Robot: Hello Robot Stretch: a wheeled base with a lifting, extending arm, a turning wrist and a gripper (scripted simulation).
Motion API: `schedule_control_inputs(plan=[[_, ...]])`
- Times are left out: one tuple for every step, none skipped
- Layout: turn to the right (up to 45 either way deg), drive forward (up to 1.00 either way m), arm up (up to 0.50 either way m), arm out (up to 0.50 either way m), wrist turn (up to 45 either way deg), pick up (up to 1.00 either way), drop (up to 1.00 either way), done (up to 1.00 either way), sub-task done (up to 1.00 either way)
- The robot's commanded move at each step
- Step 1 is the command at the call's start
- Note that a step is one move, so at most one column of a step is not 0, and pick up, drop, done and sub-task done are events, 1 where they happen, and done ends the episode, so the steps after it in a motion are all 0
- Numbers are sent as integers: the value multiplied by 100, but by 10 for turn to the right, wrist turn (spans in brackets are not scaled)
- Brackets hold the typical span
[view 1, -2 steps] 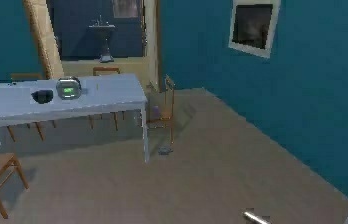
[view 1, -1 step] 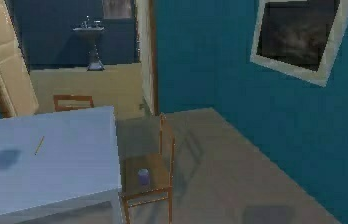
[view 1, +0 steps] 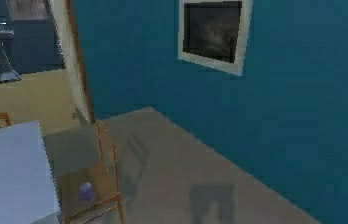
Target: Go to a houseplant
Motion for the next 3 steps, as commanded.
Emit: schedule_control_inputs(plan=[[0, 100, 0, 0, 0, 0, 0, 0, 0], [0, 10, 0, 0, 0, 0, 0, 0, 0], [-330, 0, 0, 0, 0, 0, 0, 0, 0]])
